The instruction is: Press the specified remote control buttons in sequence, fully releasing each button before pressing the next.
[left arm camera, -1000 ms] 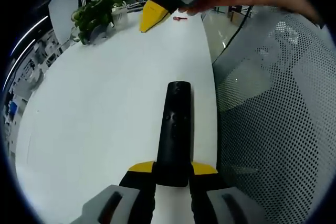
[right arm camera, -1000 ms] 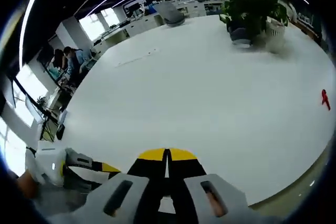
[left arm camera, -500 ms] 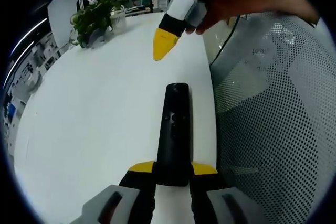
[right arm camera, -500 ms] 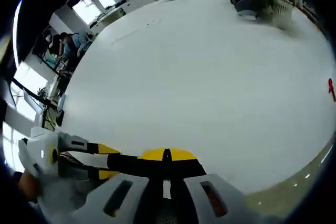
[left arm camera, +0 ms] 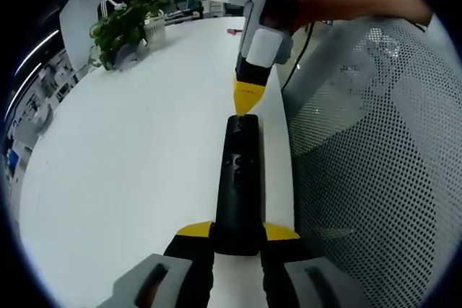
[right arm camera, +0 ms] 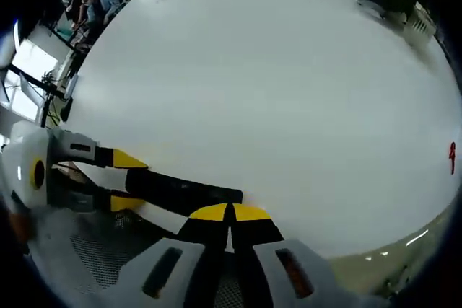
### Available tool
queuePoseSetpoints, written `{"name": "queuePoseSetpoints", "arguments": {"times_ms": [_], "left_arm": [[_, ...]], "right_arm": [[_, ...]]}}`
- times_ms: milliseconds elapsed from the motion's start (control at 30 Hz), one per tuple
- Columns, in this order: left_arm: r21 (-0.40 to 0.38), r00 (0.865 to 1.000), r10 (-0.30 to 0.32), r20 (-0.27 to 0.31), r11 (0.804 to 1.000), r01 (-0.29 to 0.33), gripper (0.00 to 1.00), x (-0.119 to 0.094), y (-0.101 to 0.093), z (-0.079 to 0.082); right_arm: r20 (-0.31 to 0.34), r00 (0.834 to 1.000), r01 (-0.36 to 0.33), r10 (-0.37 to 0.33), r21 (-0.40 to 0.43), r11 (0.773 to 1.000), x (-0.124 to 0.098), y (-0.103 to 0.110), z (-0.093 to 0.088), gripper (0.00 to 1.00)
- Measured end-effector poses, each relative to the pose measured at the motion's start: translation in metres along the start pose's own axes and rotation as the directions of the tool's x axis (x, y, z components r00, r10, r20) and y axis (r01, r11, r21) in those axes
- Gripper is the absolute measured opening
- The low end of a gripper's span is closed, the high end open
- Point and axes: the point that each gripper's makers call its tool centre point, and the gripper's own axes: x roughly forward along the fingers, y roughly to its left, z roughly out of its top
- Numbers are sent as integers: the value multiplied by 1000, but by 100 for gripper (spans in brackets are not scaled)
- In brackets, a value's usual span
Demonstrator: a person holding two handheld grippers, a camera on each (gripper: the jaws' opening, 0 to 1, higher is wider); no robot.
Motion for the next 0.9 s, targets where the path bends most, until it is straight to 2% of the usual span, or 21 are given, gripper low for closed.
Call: {"name": "queuePoseSetpoints", "arguments": {"times_ms": [133,500,600,667,733,900], "left_arm": [[4,1000,-4,0,1000,4,24,1,-1,1],[6,1000,-5,2,1000,5,24,1,-1,2],[1,1000,-4,6,1000,4,24,1,-1,2],[-2,1000,-4,6,1000,4,25,1,-1,2],[-4,1000,-4,7,1000,4,25,1,-1,2],[-5,1000,-4,8,1000,4,25,2,0,2]], "right_arm": [[-27,1000,-3,4,16,1000,2,-1,-4,0],[-28,1000,1,-1,9,1000,2,-2,-5,0],[-35,999,23,-24,-38,999,3,-2,-5,0],[-32,998,48,-53,-126,991,3,-2,-5,0],[-30,997,68,-74,-163,984,3,-1,-5,0],[-29,997,70,-76,-157,985,3,-2,-5,0]]}}
